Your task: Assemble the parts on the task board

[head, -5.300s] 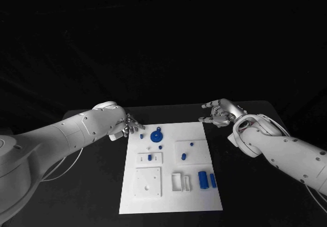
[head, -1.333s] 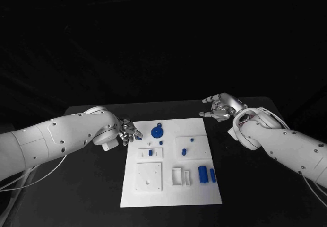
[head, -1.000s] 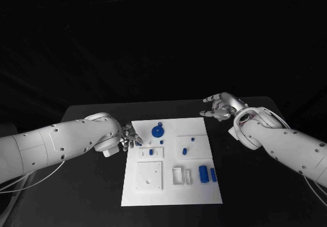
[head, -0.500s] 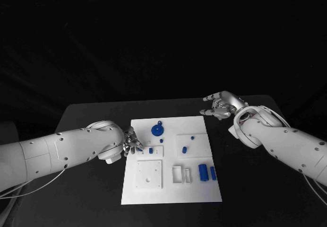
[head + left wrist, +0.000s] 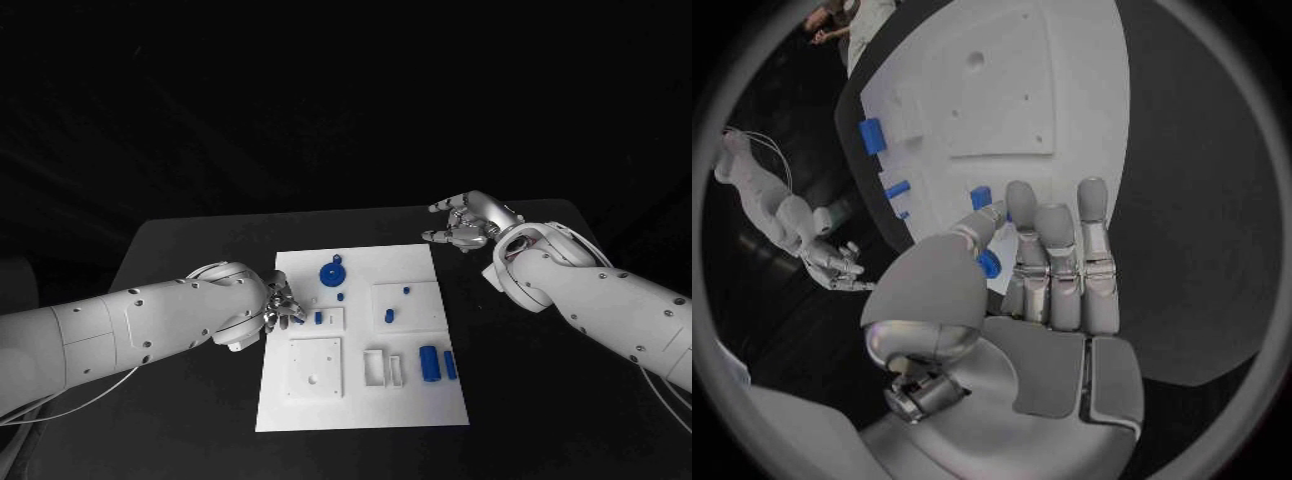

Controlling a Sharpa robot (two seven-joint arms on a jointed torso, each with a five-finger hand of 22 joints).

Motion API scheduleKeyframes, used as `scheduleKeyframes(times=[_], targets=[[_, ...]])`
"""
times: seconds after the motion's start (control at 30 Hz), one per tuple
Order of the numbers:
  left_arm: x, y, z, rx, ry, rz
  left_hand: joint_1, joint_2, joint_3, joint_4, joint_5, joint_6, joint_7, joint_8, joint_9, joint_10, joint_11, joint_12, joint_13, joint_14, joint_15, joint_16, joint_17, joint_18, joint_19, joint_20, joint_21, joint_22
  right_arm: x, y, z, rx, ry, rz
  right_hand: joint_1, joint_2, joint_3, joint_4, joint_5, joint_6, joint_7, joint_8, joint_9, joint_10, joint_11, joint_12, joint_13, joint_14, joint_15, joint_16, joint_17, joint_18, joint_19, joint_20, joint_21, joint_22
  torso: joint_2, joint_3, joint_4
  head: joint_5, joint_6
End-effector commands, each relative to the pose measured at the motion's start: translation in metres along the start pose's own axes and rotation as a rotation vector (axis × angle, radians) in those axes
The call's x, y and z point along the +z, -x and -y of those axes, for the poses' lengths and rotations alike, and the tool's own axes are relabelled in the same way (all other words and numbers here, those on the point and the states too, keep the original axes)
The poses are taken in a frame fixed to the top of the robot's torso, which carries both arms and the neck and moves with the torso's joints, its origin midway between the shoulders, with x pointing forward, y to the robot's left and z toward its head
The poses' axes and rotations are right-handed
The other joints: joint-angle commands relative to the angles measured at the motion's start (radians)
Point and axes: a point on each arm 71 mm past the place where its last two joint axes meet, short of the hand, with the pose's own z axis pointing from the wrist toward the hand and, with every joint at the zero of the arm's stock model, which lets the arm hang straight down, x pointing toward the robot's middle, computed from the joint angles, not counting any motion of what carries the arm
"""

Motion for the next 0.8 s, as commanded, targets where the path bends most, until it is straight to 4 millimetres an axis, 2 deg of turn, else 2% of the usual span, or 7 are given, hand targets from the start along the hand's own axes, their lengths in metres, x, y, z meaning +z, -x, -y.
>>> scheduleKeyframes(times=[0.03,0.8], targets=[[0.0005,0.0005,0.0019,0.020,-0.013,0.023,0.000,0.008,0.054,-0.048,0.003,0.049,-0.042,0.003,0.133,0.007,-0.002,-0.005,0.002,0.006,-0.001,-0.004,0.001,0.004,0.006,-0.001,0.002,0.017,0.0000,-0.0006,-0.0006,-0.006,0.007,-0.009,-0.001,-0.001,0.005,0.002,0.004,0.002,0.005,0.001,0.002,0.004,0.005,0.006,0.000,0.002,0.007,0.003,0.000,0.020,0.041,0.008,0.002,-0.002,0.000,0.0004,0.0001,-0.001,0.000],[0.0023,-0.0029,0.0006,0.041,-0.010,-0.001,0.003,0.006,0.054,-0.047,0.001,0.049,-0.041,0.001,0.132,0.008,-0.002,-0.007,0.003,0.007,-0.001,-0.007,0.002,0.004,0.006,-0.001,0.001,0.017,-0.0003,-0.0004,0.0003,-0.007,0.005,-0.011,-0.001,0.000,0.006,0.002,0.006,0.003,0.005,0.001,0.002,0.004,0.005,0.006,0.000,0.002,0.007,0.002,-0.001,0.020,0.041,0.007,0.001,-0.002,0.000,-0.0002,-0.0002,-0.001,-0.002]])
